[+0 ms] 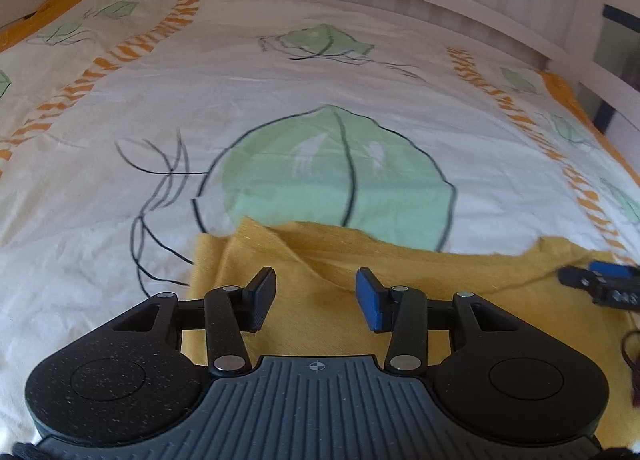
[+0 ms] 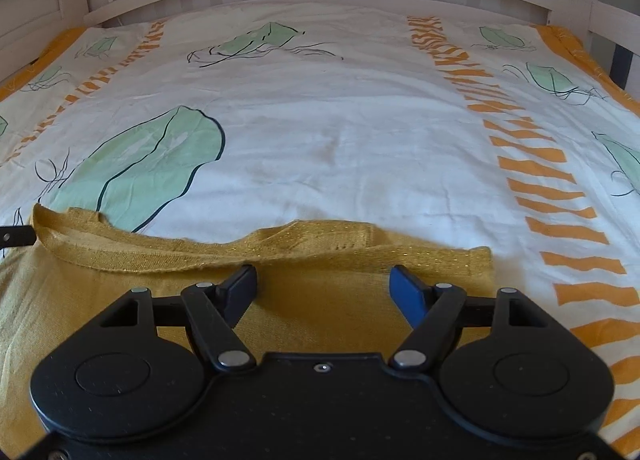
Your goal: Fold small clothes
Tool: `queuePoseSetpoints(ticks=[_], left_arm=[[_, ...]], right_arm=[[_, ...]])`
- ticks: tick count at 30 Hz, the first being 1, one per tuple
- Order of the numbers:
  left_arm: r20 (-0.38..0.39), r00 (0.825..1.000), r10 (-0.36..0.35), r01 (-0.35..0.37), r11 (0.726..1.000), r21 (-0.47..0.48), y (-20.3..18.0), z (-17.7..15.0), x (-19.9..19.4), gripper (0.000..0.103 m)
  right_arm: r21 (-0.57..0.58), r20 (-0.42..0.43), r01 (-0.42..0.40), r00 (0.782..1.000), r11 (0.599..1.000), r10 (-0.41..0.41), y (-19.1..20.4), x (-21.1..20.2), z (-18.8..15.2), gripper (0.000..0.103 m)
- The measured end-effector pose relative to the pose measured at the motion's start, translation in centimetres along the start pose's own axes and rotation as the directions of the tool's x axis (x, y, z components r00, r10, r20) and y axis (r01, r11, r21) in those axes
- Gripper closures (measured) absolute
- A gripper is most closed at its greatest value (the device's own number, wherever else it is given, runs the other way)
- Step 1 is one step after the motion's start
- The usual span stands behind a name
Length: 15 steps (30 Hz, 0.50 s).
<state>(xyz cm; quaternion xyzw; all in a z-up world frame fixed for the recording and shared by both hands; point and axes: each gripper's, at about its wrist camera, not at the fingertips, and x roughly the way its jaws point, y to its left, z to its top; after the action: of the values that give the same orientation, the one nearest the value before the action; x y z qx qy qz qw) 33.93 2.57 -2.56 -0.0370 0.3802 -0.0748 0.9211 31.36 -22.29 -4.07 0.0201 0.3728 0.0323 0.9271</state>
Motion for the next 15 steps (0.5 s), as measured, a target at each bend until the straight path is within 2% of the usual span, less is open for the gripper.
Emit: queuePoseSetpoints(ticks=[7, 11, 15], left_arm=[[-0.062, 0.997, -0.036, 0.043, 0.993, 0.112, -3.4, -1.3, 1.3, 0.059], [-0.068, 0.998, -0.019, 0.025, 0.995, 0.093, -3.5, -1.3, 2.5, 0.056], [-0.059, 0.998, 0.002, 0.002, 0.997, 0.082, -3.7, -1.2, 3.1, 0.05]], right_arm=[[0.014, -0.036, 0.059, 0.998, 0.998, -0.058, -0.7, 2.1, 2.3, 0.027], [0.062, 0.002, 0.04, 0.999, 0.997, -0.04, -1.6, 1.1, 2.7, 0.027], [0.046, 0.047, 0.0, 0.999, 0.999, -0.002, -1.7, -1.0, 1.6, 0.026]])
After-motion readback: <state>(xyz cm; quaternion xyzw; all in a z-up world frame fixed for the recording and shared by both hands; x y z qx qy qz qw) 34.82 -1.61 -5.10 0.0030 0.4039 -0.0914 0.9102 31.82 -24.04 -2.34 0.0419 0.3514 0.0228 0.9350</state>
